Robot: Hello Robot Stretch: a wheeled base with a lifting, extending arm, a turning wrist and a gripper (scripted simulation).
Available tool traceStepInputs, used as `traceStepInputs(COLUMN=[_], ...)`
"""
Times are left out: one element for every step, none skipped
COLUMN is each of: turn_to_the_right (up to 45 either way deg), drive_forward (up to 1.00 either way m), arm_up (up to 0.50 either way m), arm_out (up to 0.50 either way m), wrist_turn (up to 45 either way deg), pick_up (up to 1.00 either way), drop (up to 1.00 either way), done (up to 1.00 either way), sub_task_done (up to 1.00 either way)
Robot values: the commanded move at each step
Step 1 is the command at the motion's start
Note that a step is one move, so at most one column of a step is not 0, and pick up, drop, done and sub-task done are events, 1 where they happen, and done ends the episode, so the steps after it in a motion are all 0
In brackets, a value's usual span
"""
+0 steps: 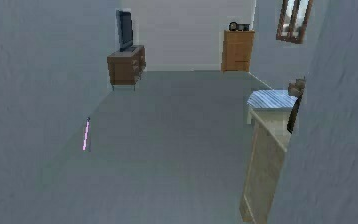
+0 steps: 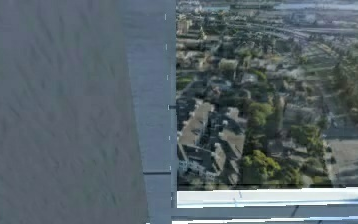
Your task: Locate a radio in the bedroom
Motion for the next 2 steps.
traceStepInputs(turn_to_the_right=[-6.0,0.0], drive_forward=[0.00,0.35], arm_up=[0.00,0.00], arm_out=[0.00,0.00], wrist_turn=[0.0,0.0], pick_up=[0.00,0.00], drop=[0.00,0.00], done=[0.00,0.00], sub_task_done=[0.00,0.00])
